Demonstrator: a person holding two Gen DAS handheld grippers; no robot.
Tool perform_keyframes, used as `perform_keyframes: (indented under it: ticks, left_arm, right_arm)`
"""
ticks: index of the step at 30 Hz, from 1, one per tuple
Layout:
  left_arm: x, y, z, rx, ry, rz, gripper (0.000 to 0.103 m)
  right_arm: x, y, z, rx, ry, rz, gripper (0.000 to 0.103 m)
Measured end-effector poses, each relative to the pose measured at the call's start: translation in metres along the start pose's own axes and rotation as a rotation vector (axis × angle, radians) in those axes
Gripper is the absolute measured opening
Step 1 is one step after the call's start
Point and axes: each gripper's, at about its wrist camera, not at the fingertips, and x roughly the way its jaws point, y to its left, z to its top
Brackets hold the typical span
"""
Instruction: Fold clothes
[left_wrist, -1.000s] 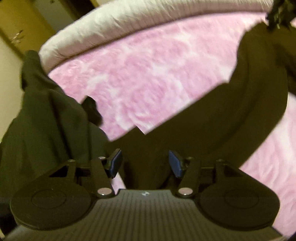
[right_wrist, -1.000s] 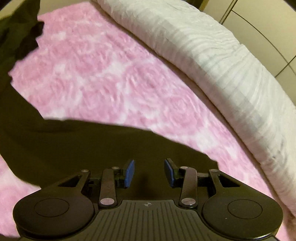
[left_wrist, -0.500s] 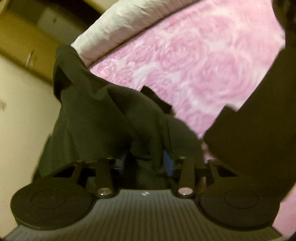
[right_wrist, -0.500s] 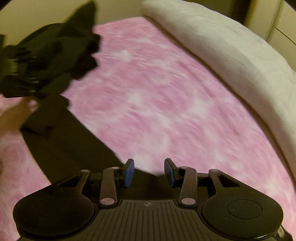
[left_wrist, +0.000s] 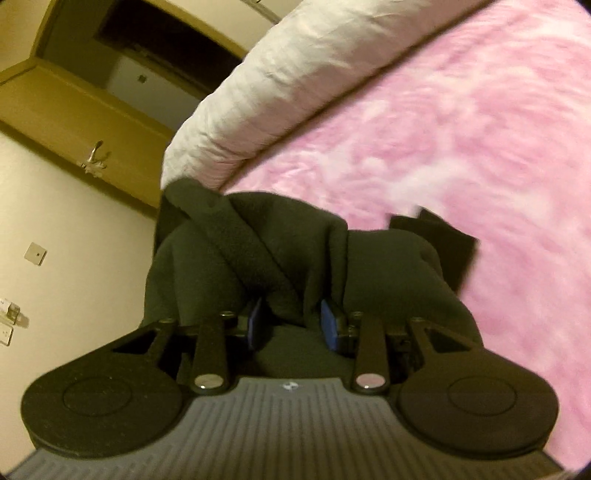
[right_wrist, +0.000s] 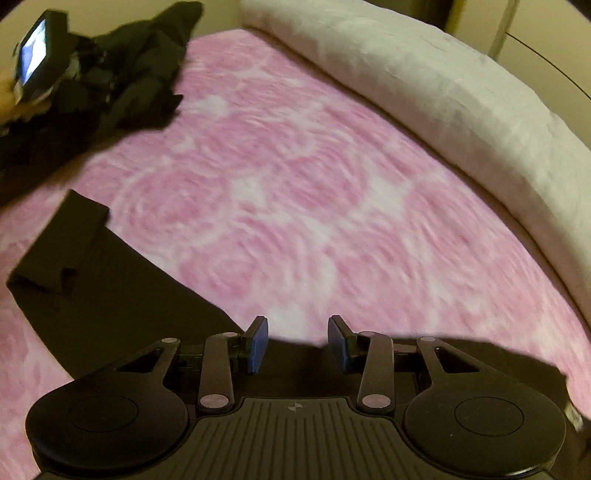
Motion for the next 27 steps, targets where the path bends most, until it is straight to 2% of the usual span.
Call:
perform_keyframes:
  ticks: [3,5,7,9,11,13,15,16,17,18,19,21,23,25,27]
  left_arm:
    - [-0.004,0.001,0.016,-0.018,0.004,-0.032,0.035]
    - [-0.025,0.002,0.016,-0.087,0.006,-0.058,0.041]
    - [-0.055,0.001,0.011,-0.178,0.014,-0.098,0.057]
    - [-0.094,-0.011,0.003,-0.254,0.012,-0.169,0.066]
    - [-0.137,-0.035,-0.003,-0.284,0.004,-0.272,0.067]
    - [-0.173,-0.068,-0.007,-0.242,-0.024,-0.380,0.068]
    - [-0.204,-0.107,-0.010,-0.130,-0.068,-0.466,0.068]
    - [-0.212,-0.125,-0.012,-0.066,-0.074,-0.474,0.068]
    - [-0.213,-0.142,-0.014,0.005,-0.065,-0.450,0.068]
    - [-0.214,-0.160,-0.016,0.076,-0.057,-0.425,0.064]
    - [-0.214,-0.177,-0.019,0.147,-0.048,-0.400,0.056]
    - [-0.209,-0.186,-0.024,0.181,-0.036,-0.392,0.045]
    - [-0.210,-0.165,-0.032,0.079,0.004,-0.332,0.011]
    - [-0.213,-0.138,-0.041,-0.053,0.053,-0.250,0.008]
    - [-0.212,-0.110,-0.061,-0.170,0.136,-0.202,0.008]
  right_arm:
    - [-0.010,-0.010,-0.012,0.025,0.008,-0.016,0.040]
    - [-0.015,-0.013,-0.019,0.050,0.015,-0.018,0.040]
    - [-0.021,-0.015,-0.026,0.069,0.022,-0.017,0.040]
    - [-0.025,-0.015,-0.031,0.089,0.024,-0.013,0.040]
    - [-0.030,-0.015,-0.037,0.116,0.028,-0.004,0.040]
    - [-0.033,-0.013,-0.043,0.137,0.030,0.004,0.040]
    - [-0.035,-0.012,-0.049,0.146,0.035,0.009,0.040]
    - [-0.035,-0.011,-0.053,0.149,0.038,0.010,0.040]
    - [-0.035,-0.012,-0.055,0.153,0.042,0.010,0.040]
    - [-0.034,-0.012,-0.058,0.156,0.045,0.009,0.040]
    - [-0.035,-0.014,-0.060,0.157,0.048,0.006,0.040]
    - [-0.036,-0.017,-0.065,0.160,0.050,-0.004,0.040]
    - [-0.040,-0.021,-0.069,0.168,0.050,-0.017,0.040]
    - [-0.044,-0.025,-0.071,0.177,0.050,-0.026,0.040]
    - [-0.049,-0.028,-0.074,0.186,0.049,-0.031,0.040]
